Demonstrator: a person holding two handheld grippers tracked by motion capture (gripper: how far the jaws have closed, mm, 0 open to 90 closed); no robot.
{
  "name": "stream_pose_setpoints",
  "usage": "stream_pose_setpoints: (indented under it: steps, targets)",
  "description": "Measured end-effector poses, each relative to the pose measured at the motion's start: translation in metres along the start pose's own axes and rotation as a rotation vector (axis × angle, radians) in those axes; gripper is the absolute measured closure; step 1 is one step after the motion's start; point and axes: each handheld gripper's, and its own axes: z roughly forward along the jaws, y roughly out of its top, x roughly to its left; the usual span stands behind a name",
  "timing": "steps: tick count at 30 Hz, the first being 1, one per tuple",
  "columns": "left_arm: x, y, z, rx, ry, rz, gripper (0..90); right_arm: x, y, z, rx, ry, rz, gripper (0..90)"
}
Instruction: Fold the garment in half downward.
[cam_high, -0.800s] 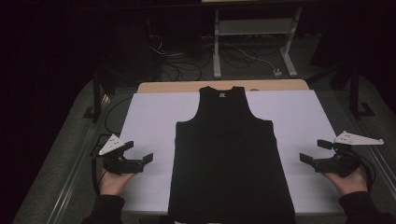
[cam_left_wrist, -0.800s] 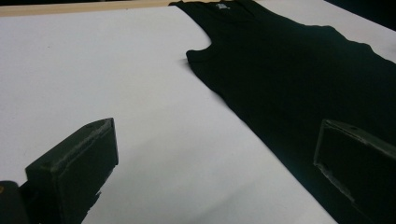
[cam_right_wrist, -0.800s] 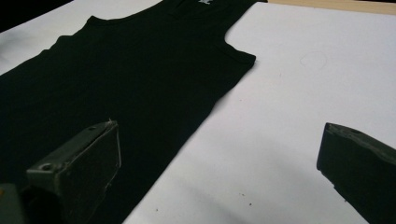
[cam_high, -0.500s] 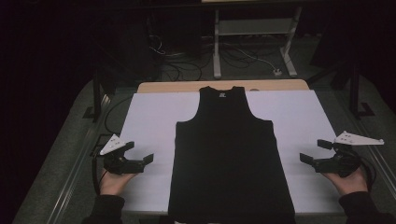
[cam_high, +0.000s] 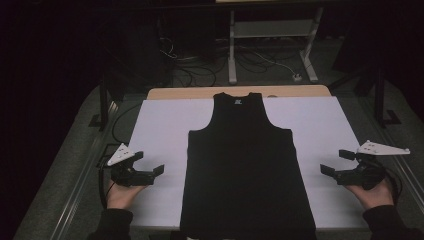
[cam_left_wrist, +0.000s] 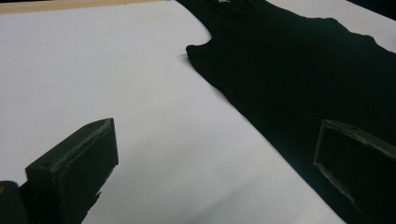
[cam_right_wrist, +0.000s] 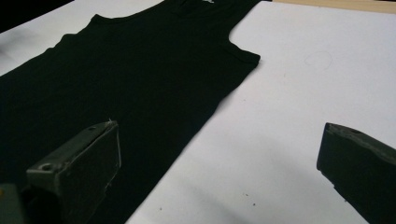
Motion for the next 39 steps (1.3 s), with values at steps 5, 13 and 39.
stream_pose_setpoints:
  steps: [5, 13, 39]
  targets:
    - [-0.001, 0.001, 0.000, 0.000, 0.007, 0.006, 0.0, 0.000, 0.002, -0.001, -0.004, 0.001, 0.002, 0.0]
    - [-0.001, 0.002, 0.002, 0.043, 0.015, 0.042, 0.0, -0.001, 0.004, 0.002, 0.013, -0.004, 0.001, 0.0]
    - [0.002, 0.038, 0.004, 0.082, 0.002, 0.093, 0.0, -0.005, 0.030, 0.005, 0.048, 0.005, -0.023, 0.0]
